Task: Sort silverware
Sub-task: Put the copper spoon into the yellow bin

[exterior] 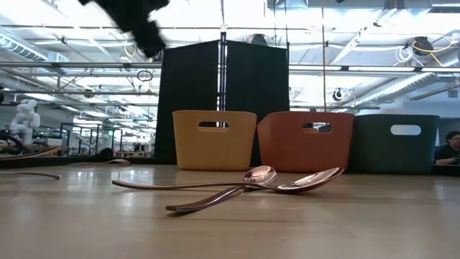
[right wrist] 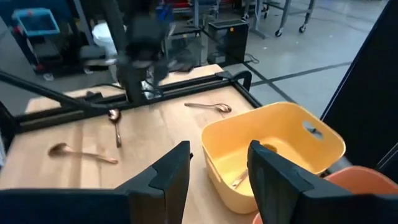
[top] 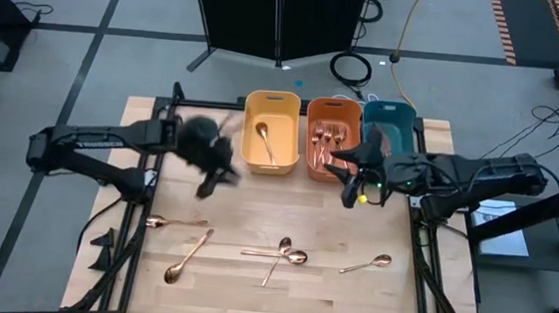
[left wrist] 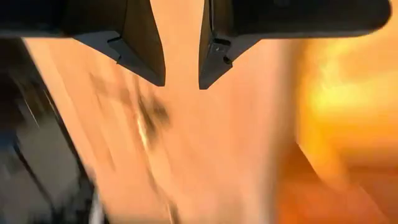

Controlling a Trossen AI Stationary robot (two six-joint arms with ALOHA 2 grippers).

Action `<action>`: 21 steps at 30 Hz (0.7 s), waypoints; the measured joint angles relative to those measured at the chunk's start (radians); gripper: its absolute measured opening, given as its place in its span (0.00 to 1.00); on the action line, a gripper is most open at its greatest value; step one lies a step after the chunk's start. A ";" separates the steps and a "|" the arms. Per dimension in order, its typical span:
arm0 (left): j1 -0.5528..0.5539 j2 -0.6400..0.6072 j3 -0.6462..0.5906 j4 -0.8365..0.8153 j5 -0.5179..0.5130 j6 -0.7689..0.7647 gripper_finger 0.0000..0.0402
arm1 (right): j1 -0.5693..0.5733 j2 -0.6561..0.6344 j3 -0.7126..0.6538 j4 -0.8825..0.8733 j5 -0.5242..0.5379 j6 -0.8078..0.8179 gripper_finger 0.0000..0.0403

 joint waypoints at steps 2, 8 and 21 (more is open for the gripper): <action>-0.066 0.013 -0.002 -0.159 -0.007 -0.063 0.23 | -0.008 0.013 0.000 0.015 -0.001 -0.038 0.37; -0.299 0.016 -0.049 -0.376 -0.059 -0.359 0.23 | -0.043 0.033 0.000 0.038 -0.002 -0.126 0.37; -0.614 0.015 -0.050 -0.617 -0.213 -0.684 0.23 | -0.061 0.050 0.000 -0.042 -0.013 -0.224 0.37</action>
